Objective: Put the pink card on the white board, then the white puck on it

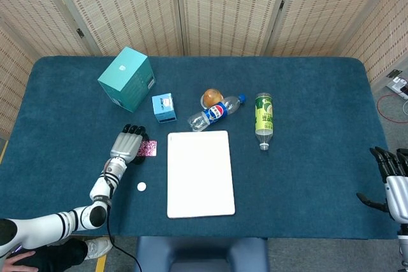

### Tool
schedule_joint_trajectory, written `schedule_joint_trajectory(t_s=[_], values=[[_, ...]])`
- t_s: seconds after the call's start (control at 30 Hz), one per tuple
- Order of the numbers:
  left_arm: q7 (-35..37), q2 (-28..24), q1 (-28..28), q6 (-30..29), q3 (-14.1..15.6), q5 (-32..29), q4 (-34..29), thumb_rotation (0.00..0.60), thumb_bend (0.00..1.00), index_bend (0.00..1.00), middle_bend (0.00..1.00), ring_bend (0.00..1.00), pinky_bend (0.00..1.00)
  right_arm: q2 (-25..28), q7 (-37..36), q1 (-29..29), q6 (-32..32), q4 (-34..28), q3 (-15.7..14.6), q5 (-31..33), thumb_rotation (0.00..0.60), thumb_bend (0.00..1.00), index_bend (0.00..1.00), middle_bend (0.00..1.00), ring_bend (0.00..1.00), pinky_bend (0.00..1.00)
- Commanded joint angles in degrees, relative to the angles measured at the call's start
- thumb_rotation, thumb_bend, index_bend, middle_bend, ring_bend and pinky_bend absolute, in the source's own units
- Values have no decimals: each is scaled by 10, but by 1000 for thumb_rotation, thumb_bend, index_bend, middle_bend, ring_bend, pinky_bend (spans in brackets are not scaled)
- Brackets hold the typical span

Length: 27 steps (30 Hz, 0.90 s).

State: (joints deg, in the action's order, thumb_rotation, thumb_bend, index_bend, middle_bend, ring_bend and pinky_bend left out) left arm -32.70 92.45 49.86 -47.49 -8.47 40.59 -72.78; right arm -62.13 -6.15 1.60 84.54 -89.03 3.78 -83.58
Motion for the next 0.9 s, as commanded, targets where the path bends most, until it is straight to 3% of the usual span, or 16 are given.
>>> schedule_joint_trajectory(t_s=[0.03, 0.53, 0.9], values=[[3, 2, 0, -1, 1, 2, 3, 600, 343, 344, 126, 96, 0, 0, 0, 0, 0, 0, 0, 0, 600, 19, 70, 114, 90, 0], [27, 6, -5, -7, 4, 28, 11, 600, 343, 389, 126, 107, 0, 1, 3, 0, 0, -3, 0, 0, 600, 19, 70, 114, 90, 0], [40, -16, -9, -29, 1, 74, -34, 600, 343, 402, 126, 107, 0, 1, 7, 1, -2, -7, 1, 0, 600, 19, 70, 114, 90, 0]])
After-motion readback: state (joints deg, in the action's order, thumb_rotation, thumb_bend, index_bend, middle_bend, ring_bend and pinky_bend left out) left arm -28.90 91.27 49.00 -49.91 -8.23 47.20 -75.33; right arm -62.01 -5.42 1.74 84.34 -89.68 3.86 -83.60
